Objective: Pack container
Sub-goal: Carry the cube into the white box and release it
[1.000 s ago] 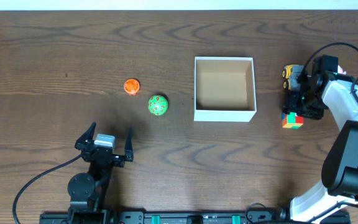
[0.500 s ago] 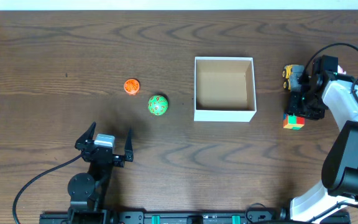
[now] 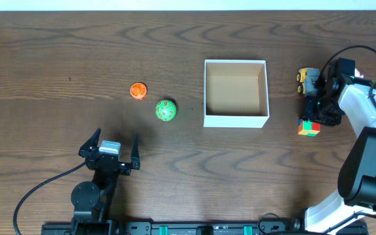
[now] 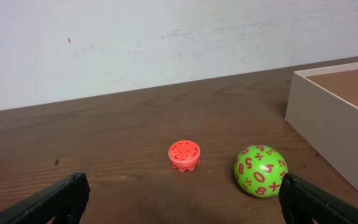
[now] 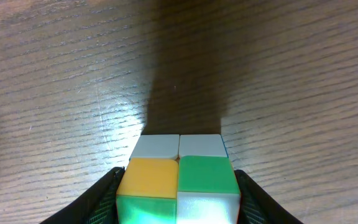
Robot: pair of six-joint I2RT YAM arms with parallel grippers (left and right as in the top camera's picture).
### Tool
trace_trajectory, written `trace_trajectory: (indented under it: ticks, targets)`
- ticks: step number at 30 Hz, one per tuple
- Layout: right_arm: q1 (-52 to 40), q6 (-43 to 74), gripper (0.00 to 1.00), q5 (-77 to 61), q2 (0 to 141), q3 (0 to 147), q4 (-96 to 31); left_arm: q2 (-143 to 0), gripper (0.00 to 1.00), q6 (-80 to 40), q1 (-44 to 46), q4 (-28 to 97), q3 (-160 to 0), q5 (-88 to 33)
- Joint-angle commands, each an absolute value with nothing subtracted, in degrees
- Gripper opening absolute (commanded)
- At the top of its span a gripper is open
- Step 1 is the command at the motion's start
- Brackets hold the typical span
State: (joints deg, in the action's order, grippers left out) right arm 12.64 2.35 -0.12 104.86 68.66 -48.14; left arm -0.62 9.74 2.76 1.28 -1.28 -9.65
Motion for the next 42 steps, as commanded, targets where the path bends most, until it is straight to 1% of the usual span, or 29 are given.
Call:
trace_trajectory:
  ticks: [1,8,14,17,19,23,28,33,37,42]
  targets:
    - [12.97,3.55,0.43,1.02,103.7,69.38,-48.36,-0.32,0.98,10.26,2.57,3.2,-0.23,-10.04]
    - [11.64,4.25,0.44,-2.5,103.46,75.61,-53.21,-0.34,0.98,10.26,2.57,3.2,-0.23,-10.04]
    - [8.88,4.25,0.45,-3.75,102.28,86.65,-59.75,-0.34,0.98,10.26,2.57,3.2,-0.23,-10.04]
    - [6.59,4.34,0.45,-4.84,102.21,94.56,-62.87,-0.32,0.98,10.26,2.57,3.2,-0.23,-10.04]
    - [4.03,6.48,0.46,-5.19,102.21,99.48,-63.48,-0.32,0.98,10.26,2.57,3.2,-0.23,-10.04]
    - [-1.45,7.62,0.48,-5.85,102.21,104.88,-63.2,-0.34,0.98,10.24,2.57,3.2,-0.23,-10.04]
    - [-10.09,9.43,0.48,-5.69,102.43,106.21,-59.77,-0.34,0.98,10.26,2.57,3.2,-0.23,-10.04]
    - [-15.64,13.96,0.49,-2.79,104.22,106.19,-58.0,-0.34,0.98,10.26,2.57,3.2,-0.23,-10.04]
    - [-18.04,17.93,0.49,-2.5,106.5,106.19,-57.63,-0.32,0.98,10.26,2.57,3.2,-0.23,-10.04]
    - [-18.81,19.53,0.5,1.1,109.84,106.19,-58.57,-0.32,0.98,10.26,2.57,3.2,-0.23,-10.04]
